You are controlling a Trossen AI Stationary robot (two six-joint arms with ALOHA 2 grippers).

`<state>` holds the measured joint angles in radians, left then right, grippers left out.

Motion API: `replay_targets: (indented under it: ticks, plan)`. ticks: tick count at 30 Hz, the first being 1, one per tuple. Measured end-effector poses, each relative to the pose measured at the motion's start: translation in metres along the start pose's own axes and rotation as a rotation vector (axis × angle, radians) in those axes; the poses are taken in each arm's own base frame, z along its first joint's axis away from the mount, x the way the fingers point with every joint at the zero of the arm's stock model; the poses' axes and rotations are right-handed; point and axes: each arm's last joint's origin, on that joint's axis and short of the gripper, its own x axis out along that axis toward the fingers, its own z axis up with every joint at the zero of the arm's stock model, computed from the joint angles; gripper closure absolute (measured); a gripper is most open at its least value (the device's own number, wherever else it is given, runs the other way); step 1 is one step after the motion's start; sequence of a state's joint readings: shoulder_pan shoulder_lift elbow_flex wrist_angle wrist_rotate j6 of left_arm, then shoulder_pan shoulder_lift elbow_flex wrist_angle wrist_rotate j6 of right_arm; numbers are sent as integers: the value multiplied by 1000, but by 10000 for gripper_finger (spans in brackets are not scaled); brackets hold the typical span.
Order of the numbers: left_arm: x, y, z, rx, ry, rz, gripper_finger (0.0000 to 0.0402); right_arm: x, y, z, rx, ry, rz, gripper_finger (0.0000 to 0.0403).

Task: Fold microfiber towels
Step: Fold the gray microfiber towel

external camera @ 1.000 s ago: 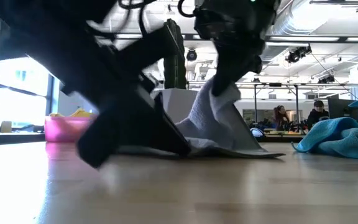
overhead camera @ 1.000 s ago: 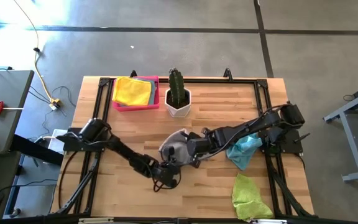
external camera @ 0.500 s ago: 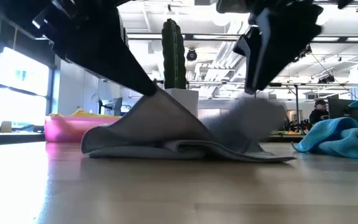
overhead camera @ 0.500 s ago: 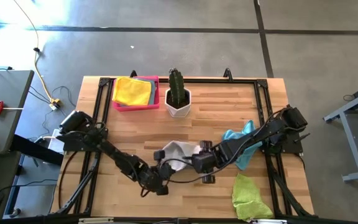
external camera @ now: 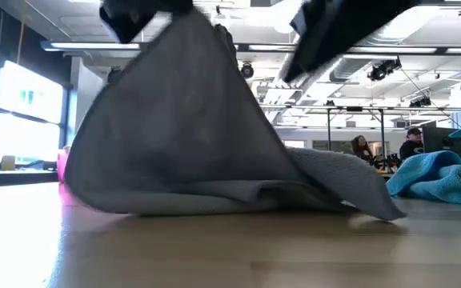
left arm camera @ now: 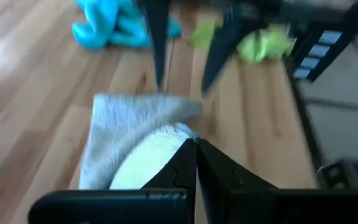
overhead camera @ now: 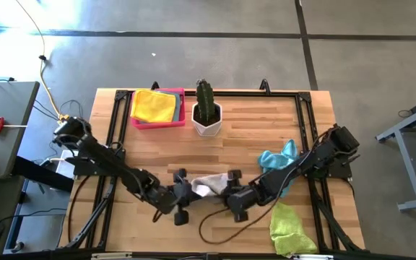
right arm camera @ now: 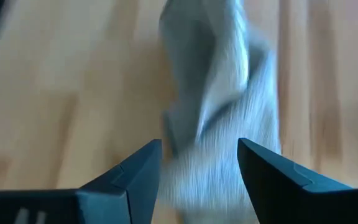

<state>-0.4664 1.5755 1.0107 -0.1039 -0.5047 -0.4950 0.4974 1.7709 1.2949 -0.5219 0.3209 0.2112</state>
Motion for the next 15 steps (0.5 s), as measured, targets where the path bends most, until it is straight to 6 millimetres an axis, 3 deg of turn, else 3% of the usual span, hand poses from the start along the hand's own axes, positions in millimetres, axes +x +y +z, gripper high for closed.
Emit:
replay_targets:
  ticks: [7,11,15]
  plan:
    - [-31,9,18,-8,-40,-22,402,7,3,16,57,-211,-25,199]
    - [-41,10,23,-17,-64,-39,402,32,6,8,98,-282,-10,199]
    - [-48,10,24,-3,-64,-45,402,49,7,-6,123,-247,-19,199]
